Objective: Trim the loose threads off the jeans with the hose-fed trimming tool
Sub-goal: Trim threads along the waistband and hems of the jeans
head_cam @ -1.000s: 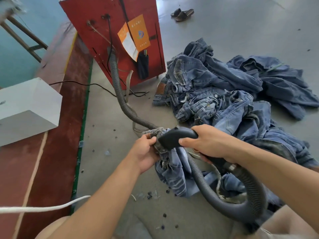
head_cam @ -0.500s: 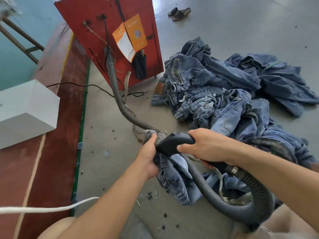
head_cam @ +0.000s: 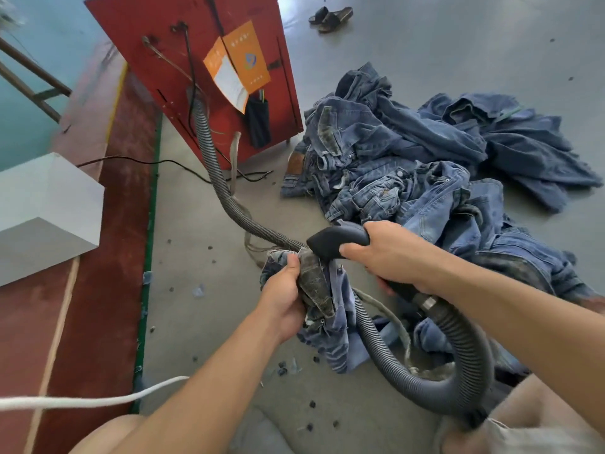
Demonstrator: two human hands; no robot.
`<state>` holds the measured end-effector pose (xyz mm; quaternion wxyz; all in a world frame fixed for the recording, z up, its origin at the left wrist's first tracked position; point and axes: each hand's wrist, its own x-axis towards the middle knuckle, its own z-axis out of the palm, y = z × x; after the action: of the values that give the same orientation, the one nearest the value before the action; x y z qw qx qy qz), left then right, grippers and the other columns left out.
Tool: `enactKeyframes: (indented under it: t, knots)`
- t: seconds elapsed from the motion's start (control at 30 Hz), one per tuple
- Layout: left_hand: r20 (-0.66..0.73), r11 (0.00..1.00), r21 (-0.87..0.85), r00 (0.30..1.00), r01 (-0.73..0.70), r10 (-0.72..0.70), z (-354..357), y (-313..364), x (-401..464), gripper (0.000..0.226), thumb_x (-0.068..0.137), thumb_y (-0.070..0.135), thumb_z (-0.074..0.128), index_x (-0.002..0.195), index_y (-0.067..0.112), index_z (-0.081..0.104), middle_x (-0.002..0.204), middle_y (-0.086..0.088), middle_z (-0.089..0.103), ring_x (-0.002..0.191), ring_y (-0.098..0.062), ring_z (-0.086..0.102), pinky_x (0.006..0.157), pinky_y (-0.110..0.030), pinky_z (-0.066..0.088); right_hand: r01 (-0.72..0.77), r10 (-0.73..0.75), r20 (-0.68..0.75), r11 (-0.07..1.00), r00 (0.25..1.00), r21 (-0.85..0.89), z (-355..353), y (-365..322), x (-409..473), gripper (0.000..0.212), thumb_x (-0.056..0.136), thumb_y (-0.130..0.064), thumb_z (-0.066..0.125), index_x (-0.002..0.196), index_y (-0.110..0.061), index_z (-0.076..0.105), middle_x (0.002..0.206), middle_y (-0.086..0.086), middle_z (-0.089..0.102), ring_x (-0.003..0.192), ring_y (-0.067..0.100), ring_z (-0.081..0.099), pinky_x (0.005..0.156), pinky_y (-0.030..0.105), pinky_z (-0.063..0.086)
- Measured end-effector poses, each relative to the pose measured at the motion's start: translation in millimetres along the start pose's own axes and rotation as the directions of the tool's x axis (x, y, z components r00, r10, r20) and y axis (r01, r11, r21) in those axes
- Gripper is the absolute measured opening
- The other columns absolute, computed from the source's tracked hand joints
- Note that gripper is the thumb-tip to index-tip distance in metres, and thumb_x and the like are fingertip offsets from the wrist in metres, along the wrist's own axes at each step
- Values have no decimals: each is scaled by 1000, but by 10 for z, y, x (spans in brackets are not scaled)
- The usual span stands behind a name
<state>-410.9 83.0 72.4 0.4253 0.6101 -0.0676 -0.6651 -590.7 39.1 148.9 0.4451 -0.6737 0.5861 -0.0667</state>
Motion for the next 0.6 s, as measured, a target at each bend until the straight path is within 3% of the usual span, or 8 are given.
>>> enactKeyframes:
  t: [0.07, 0.1, 0.2, 0.23, 0.3, 0.37, 0.5, 0.6]
  knots:
    - [26, 998, -68, 1000, 0, 2, -34, 20, 6, 59, 111, 45, 31, 138, 0, 58, 128, -22, 69, 122, -35, 64, 107, -49, 49, -62, 60, 15, 988, 998, 142, -101, 54, 54, 41, 100, -38, 64, 100, 3, 61, 64, 11, 61, 46, 26, 57, 45, 32, 49]
    - [21, 994, -107, 1000, -6, 9, -49, 53, 9, 61, 110, 47, 31, 139, 0, 57, 128, -23, 69, 121, -36, 65, 104, -50, 51, -72, 65, 44, 982, 997, 173, -152, 83, 51, 40, 99, -38, 66, 99, 2, 61, 60, 8, 59, 43, 24, 55, 43, 30, 47]
    - [30, 982, -187, 1000, 8, -3, -46, 133, 6, 64, 109, 52, 33, 137, 1, 58, 120, -25, 72, 101, -35, 74, 73, -42, 62, -82, 50, 175, 981, 983, 178, -204, 105, -27, 39, 92, -44, 71, 92, -7, 61, 55, 2, 58, 40, 22, 54, 40, 27, 46]
    - [26, 983, -181, 1000, 5, 0, -25, 133, -3, 63, 109, 53, 32, 138, 2, 57, 122, -26, 70, 102, -37, 73, 72, -43, 63, -95, 55, 217, 979, 975, 178, -172, 102, -37, 39, 91, -45, 72, 92, -8, 61, 57, 3, 58, 41, 22, 53, 41, 28, 46]
    - [13, 990, -139, 1000, -11, 13, 16, 98, -5, 62, 109, 51, 31, 144, 4, 51, 132, -29, 64, 120, -42, 65, 93, -52, 58, -113, 57, 243, 968, 968, 222, -66, 85, 0, 35, 93, -41, 72, 92, -8, 61, 59, 6, 56, 41, 23, 51, 42, 30, 47]
    - [27, 995, -95, 999, -24, 27, 20, 38, 24, 63, 110, 50, 32, 143, -1, 51, 136, -34, 59, 129, -47, 56, 109, -59, 46, -114, 74, 157, 957, 985, 268, -1, 88, 103, 35, 97, -37, 69, 94, -3, 59, 67, 10, 56, 44, 24, 52, 45, 32, 48]
    - [72, 1000, -3, 997, -7, 7, -2, 46, 48, 75, 104, 58, 42, 136, -9, 56, 135, -34, 59, 127, -49, 57, 109, -60, 47, -153, 154, 23, 934, 988, 323, -153, 191, 224, 36, 98, -35, 68, 85, -6, 53, 64, 9, 54, 40, 21, 53, 43, 30, 50]
    - [116, 992, 121, 993, -42, 27, -74, 140, 32, 78, 91, 56, 64, 126, -14, 59, 130, -38, 60, 113, -48, 62, 107, -65, 46, -146, 154, 2, 932, 988, 331, -289, 249, 195, 38, 97, -38, 70, 86, -7, 51, 65, 8, 55, 41, 21, 54, 44, 33, 52]
